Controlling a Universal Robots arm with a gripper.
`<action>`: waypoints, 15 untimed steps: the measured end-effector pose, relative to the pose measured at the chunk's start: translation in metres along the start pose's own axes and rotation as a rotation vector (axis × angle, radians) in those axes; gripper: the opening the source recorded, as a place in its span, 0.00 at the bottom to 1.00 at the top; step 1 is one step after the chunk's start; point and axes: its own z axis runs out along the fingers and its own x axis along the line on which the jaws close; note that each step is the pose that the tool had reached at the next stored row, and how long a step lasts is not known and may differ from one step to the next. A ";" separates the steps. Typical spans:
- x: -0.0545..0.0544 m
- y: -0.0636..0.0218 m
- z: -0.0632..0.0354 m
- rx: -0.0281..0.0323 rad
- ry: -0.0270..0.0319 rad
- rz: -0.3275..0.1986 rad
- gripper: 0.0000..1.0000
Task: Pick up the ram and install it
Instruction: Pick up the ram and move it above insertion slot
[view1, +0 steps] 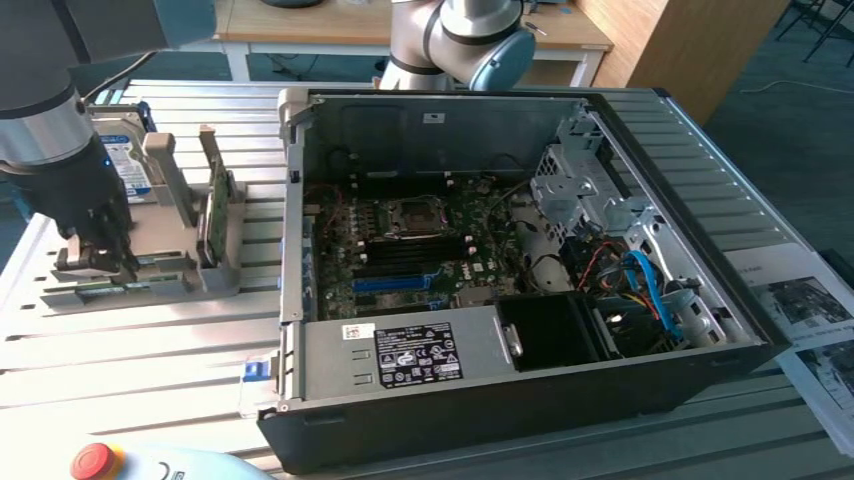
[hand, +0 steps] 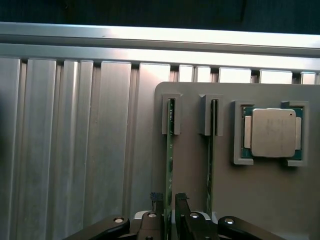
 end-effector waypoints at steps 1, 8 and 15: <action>0.000 0.0000 0.0008 0.0000 0.0000 0.000 0.24; 0.000 0.0001 0.0046 -0.0001 0.0003 -0.001 0.24; 0.000 0.0000 0.0050 0.0001 0.0002 -0.001 0.24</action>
